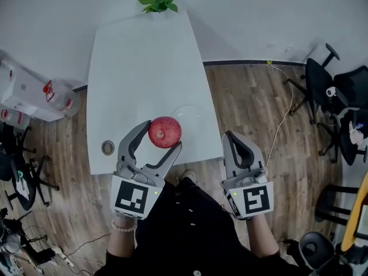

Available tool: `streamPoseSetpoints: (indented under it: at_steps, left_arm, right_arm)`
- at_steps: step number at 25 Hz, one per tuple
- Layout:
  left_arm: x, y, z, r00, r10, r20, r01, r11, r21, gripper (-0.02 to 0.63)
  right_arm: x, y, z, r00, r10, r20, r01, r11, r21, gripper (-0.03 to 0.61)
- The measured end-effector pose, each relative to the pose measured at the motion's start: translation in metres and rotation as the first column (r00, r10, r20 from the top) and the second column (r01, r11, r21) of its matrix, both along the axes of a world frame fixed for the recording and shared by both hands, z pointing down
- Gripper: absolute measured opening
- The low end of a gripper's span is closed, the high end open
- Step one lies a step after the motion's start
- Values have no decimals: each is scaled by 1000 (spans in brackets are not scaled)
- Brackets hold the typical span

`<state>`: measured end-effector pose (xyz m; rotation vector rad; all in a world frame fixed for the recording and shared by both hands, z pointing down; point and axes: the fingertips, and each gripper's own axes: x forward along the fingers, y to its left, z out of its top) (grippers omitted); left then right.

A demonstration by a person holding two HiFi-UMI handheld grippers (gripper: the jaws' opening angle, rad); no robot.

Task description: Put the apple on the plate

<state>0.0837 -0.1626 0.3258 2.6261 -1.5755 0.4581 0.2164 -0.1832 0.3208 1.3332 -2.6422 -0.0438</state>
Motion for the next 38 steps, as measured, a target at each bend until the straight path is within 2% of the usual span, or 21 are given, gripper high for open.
streamPoseSetpoints:
  at_steps: [6, 11, 14, 17, 21, 24, 28, 33, 38]
  left_arm:
    - [-7, -1, 3, 1000, -27, 14, 27, 1000, -5, 341]
    - [-9, -6, 11, 1000, -14, 24, 15, 1000, -20, 341]
    - [-8, -12, 17, 999, 17, 28, -16, 1000, -18, 341]
    - [-6, -21, 24, 994, 83, 72, -84, 996, 14, 341]
    - [-1, -32, 33, 996, 84, 44, -82, 996, -47, 341]
    - [6, -43, 42, 985, 154, 74, -153, 988, -21, 341]
    - [17, -58, 60, 971, 213, 111, -212, 977, -24, 341]
    - [22, -66, 98, 959, 255, 123, -246, 966, -83, 341]
    - [30, -78, 127, 939, 300, 168, -284, 952, -116, 341]
  right_arm:
    - [-18, -4, 6, 998, -61, -6, 61, 998, -13, 41]
    - [-26, -6, 10, 998, -64, -5, 63, 998, -28, 41]
    - [-27, -9, 12, 999, -43, -6, 42, 999, -30, 41]
    - [-27, -13, 14, 1000, -19, -9, 19, 999, -36, 41]
    - [-23, -17, 15, 1000, 22, -13, -22, 999, -47, 41]
    - [-21, -19, 17, 999, 49, -19, -50, 997, -57, 41]
    - [-15, -22, 23, 996, 84, -25, -86, 994, -73, 41]
    - [-13, -19, 29, 991, 125, -41, -128, 988, -90, 41]
    - [-5, -17, 31, 982, 180, -59, -185, 978, -96, 41]
